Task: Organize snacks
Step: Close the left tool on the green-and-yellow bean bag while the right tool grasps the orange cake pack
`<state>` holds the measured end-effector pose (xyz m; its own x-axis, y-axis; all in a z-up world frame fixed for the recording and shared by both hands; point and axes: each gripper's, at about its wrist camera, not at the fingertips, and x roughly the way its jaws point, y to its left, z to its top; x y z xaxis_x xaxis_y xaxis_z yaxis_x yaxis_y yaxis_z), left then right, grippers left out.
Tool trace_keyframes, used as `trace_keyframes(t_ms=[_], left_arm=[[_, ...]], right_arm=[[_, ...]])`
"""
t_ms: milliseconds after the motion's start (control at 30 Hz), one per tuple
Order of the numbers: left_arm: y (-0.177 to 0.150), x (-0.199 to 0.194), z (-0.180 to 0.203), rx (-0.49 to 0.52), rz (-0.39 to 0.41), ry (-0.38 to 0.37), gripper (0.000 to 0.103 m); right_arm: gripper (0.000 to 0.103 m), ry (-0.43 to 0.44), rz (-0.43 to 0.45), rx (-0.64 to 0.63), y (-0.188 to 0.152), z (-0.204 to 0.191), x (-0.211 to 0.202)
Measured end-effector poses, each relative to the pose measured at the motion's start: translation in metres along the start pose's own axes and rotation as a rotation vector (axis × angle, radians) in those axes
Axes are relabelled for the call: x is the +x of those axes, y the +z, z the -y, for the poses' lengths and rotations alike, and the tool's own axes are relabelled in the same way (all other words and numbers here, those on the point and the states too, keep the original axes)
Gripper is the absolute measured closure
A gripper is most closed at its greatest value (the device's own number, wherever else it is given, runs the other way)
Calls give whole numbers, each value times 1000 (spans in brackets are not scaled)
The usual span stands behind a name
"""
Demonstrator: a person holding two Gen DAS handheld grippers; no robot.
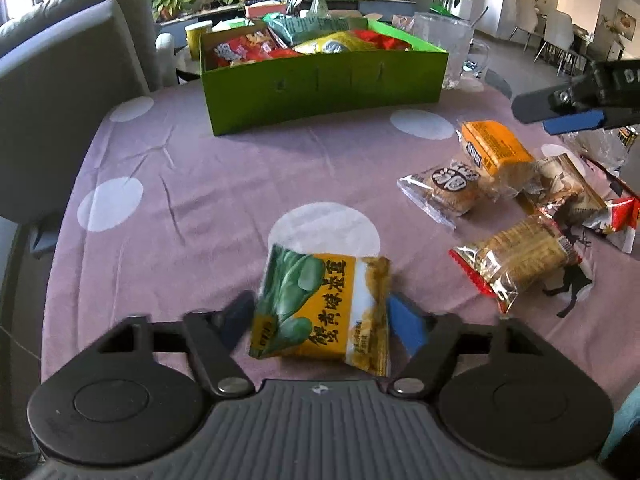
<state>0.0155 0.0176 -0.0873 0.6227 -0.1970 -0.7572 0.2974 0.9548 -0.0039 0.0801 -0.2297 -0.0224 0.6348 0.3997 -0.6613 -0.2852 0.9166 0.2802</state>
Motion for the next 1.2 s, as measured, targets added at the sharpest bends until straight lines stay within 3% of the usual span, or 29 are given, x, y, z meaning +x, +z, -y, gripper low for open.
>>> trace_keyframes(t_ms=[133,267,467,600,733,967,1067,1200], left_arm=[[2,-4,-7,-50,8,-22,47],[2,-6,-8,-65,15,-20,49],[-1,-3,-7,-67,0,-8,36],[-1,-1,-8,-63,7,-10,33],[1,-4,-8,-55,17,-28,55],[10,-20,-9,-77,74,-24,55],[15,-26,-10,-75,98,-21,55],[23,-31,-13,-87,123,-31,55]], right_arm=[[42,-42,-13,-2,-1,-1,4],[42,-126,-45,-2,-1,-3,15],[42,-198,-88,0,0,-6,34],[42,-196,-108,9,1,-7,41],[42,-199,-116,0,0,-10,43],[43,-219,-136,-51,-2,-15,54],[51,-212,-123,-63,-2,-16,54],[52,-181,-86,-36,4,-13,45]])
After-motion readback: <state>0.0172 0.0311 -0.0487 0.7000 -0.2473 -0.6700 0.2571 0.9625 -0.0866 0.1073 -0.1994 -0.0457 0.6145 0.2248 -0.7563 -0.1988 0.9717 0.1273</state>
